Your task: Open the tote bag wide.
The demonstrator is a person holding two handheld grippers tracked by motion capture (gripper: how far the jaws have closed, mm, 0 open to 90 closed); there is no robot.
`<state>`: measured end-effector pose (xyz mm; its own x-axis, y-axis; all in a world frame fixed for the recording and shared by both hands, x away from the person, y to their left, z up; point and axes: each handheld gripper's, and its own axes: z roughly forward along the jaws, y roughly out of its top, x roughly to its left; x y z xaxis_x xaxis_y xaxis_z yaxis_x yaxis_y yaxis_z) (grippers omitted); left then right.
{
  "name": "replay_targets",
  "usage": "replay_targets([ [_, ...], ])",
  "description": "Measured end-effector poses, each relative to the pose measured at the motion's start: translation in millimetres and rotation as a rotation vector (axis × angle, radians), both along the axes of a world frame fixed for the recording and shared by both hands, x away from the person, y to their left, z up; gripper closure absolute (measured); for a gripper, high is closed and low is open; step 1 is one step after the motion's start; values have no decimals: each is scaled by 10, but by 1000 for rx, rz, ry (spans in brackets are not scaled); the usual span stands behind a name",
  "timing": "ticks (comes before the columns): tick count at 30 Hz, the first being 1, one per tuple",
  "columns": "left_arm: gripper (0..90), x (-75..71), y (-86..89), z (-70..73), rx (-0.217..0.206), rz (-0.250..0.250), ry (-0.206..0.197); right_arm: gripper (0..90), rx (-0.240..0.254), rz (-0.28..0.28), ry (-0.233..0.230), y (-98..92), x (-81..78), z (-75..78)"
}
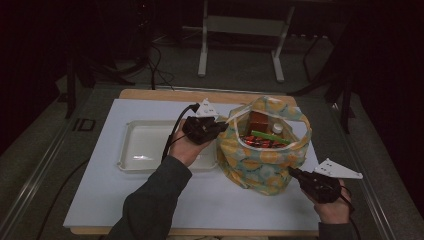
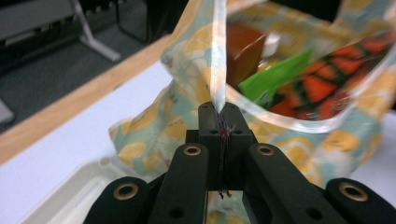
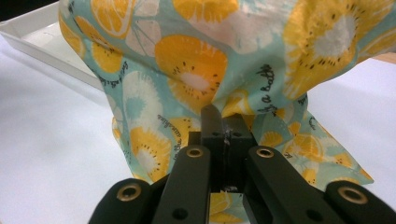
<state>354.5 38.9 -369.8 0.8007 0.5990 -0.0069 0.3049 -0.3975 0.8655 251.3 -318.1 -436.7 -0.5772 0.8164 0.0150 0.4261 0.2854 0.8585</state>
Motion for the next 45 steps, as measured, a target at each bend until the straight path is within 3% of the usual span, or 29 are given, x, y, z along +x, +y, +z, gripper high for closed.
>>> replay_targets([
  [3, 887, -156, 20, 79, -29, -36, -58, 900, -9, -10, 5, 3, 11, -15],
  [4, 886, -156, 20, 79, -29, -36, -58, 900, -9, -10, 5, 3, 11, -15],
  [6, 886, -340, 10, 137, -73, -86, -128, 900, -11, -15, 13, 3, 33, -42],
  [9, 886, -482, -16, 154, -80, -149, -166, 900, -11, -22, 26, 7, 64, -84],
  [10, 886, -482, -16, 154, -80, -149, -166, 900, -15, -24, 31, 8, 71, -94],
  [11, 885, -550, -39, 135, -71, -187, -170, 900, -14, -27, 36, 11, 80, -114],
  [16, 885, -573, -73, 19, -43, -227, -137, 900, -9, -41, 55, -1, 116, -164],
  [20, 883, -536, -117, -263, -15, -255, -73, 900, -3, -52, 78, -33, 154, -241],
  [24, 882, -517, -164, -407, 15, -256, -48, 900, -5, -61, 93, -44, 172, -286],
  [25, 882, -465, -222, -576, 63, -254, -14, 900, -6, -76, 115, -65, 202, -368],
  [28, 881, -405, -277, -717, 119, -247, 18, 900, -5, -87, 125, -94, 215, -405],
  [29, 880, -405, -277, -717, 119, -247, 18, 900, -5, -87, 125, -94, 215, -405],
  [32, 878, -342, -333, -871, 202, -222, 29, 898, 2, -105, 140, -138, 230, -442],
  [35, 878, -312, -351, -932, 217, -206, 43, 894, 2, -109, 146, -152, 234, -462],
  [42, 878, -221, -473, -1085, 308, -172, 92, 878, 1, -116, 152, -221, 207, -459],
  [45, 869, -203, -490, -1143, 315, -147, 90, 867, -2, -112, 153, -231, 190, -448],
])
